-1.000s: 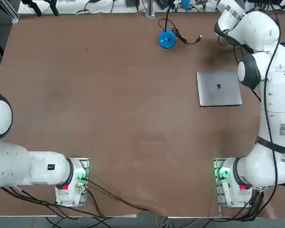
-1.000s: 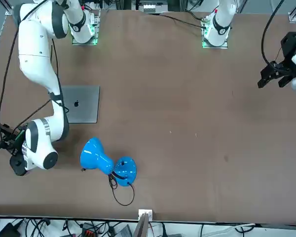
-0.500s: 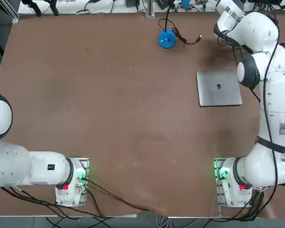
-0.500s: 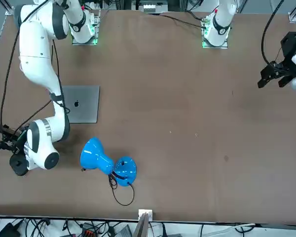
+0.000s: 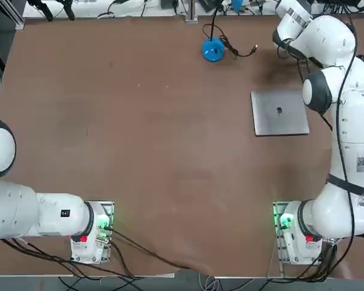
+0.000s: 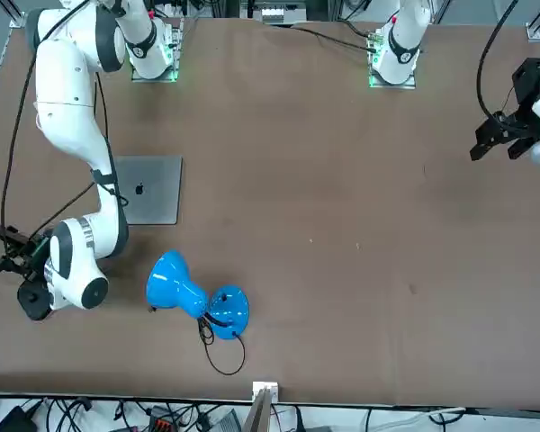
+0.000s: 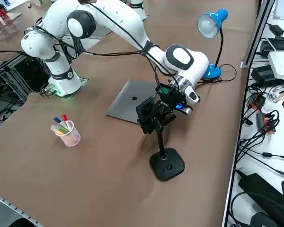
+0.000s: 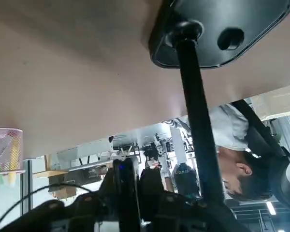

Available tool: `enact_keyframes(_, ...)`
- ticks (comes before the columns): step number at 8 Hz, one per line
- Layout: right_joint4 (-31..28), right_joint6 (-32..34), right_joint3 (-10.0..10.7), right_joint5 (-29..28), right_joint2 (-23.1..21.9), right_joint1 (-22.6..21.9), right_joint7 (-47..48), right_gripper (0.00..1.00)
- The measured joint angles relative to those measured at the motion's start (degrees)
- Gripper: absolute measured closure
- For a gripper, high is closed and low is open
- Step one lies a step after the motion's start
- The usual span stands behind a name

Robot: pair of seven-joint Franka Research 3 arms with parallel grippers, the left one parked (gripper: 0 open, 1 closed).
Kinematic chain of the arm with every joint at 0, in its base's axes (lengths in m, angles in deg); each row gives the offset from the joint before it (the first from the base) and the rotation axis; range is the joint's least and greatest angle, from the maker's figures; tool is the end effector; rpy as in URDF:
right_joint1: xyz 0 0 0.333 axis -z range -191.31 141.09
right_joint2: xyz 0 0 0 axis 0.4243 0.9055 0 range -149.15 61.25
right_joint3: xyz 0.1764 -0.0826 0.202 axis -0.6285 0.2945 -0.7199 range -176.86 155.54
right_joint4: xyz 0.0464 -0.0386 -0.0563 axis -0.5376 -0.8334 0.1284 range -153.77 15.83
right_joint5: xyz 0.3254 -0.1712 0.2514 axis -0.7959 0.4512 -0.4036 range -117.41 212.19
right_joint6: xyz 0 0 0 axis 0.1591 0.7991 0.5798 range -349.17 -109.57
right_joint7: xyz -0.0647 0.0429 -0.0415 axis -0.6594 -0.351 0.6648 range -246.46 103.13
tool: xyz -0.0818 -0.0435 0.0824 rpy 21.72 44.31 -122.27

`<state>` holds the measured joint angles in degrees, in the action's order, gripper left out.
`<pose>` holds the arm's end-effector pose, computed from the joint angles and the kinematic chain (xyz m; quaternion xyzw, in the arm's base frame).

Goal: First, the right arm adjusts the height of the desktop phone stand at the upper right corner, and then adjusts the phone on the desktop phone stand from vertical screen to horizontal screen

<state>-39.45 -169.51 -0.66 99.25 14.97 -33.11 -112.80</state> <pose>0.7323 -0.0936 0.1664 0.7344 0.3786 -0.4247 0.3702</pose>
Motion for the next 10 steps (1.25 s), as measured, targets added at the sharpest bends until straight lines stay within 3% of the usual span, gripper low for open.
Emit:
enact_keyframes(5,2.0,-2.0,-0.9,-0.4,0.0,-0.1,0.0,0.82)
enact_keyframes(10,4.2,-1.9,-1.1,-5.4,-0.2,0.4,0.0,0.82)
